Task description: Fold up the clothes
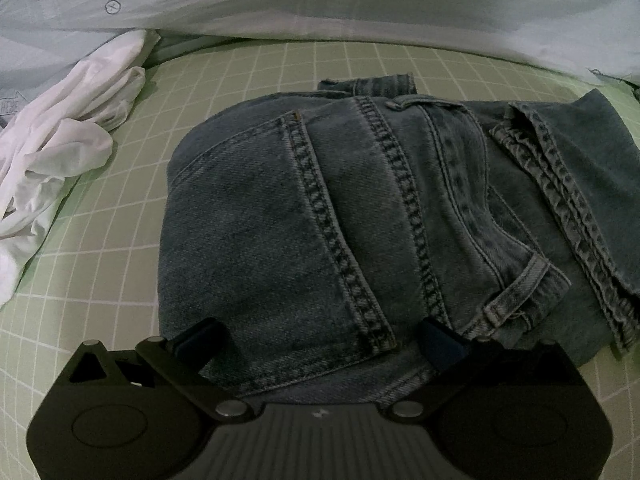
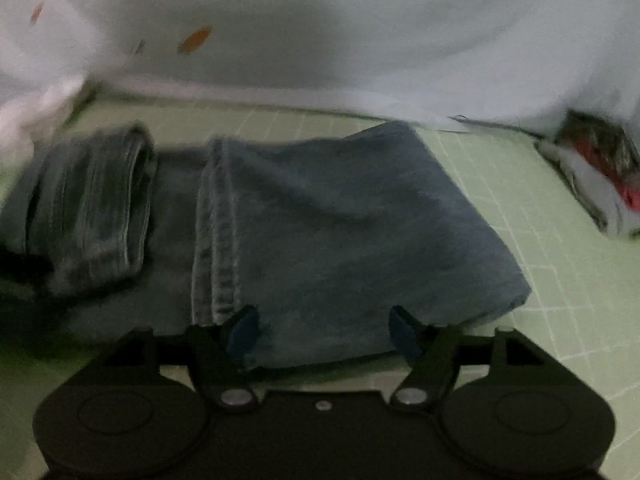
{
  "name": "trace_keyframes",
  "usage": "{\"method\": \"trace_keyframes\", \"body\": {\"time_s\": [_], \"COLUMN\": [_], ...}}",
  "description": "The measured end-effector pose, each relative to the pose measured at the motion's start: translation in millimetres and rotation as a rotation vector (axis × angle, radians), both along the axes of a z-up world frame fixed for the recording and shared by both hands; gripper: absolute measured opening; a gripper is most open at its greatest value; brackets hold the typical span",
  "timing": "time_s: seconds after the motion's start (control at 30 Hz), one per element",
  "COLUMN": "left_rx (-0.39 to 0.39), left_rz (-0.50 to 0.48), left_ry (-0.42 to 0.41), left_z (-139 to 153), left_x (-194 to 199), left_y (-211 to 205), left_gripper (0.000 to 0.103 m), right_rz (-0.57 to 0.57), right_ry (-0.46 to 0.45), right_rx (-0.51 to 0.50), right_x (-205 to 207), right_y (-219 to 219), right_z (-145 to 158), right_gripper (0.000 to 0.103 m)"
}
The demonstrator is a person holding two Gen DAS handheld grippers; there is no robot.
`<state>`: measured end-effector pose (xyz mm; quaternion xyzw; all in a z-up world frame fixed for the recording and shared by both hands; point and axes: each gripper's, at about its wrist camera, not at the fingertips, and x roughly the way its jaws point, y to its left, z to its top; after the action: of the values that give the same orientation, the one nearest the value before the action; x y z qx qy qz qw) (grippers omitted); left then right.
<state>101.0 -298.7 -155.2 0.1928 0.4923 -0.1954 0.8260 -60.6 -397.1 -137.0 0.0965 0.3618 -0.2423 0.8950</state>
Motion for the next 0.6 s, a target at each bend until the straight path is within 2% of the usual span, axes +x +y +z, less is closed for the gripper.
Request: {"method": "trace_keyframes", "body": {"time_s": [0.07, 0.23, 0.3, 0.43, 0.57, 0.6], "left_rx": [-0.001, 0.003, 0.005, 0.008, 0.01, 0.01], "left_rz": [0.001, 0.001, 0.0, 0.001, 0.002, 0.002], "left_ry": [-0.002, 0.0, 0.003, 0.007, 0.011, 0.012], "left_z": [0.2, 0.7, 1.2, 1.3, 1.3, 1.0], "left_x": [-0.5, -0.3, 0.4, 1.8, 2.5, 2.5], "left_y": [0.3, 0.7, 0.6, 0.8, 0.5, 0.6], "left_gripper": [0.103, 0.103, 0.103, 0.103, 0.103, 0.103], "right_rz": [-0.093, -0.304, -0.34, -0.349, -0.267, -0.239], "right_ry": [-0.035, -0.068, -0.068, -0.095, -0.064, -0.062], "right_rx": [0.022, 0.104, 0.143, 0.198, 0.148, 0.148], "right_x": [-5.9, -11.8, -9.3, -1.7, 16.5, 18.9], "right_y": [-23.3, -84.9, -104.6, -123.8, -122.9, -120.6], "right_z": [2.4, -7.6, -16.3, -30.1, -34.4, -33.6], "right_gripper": [0.096, 0.097, 0.097, 0.1, 0.101, 0.097]}}
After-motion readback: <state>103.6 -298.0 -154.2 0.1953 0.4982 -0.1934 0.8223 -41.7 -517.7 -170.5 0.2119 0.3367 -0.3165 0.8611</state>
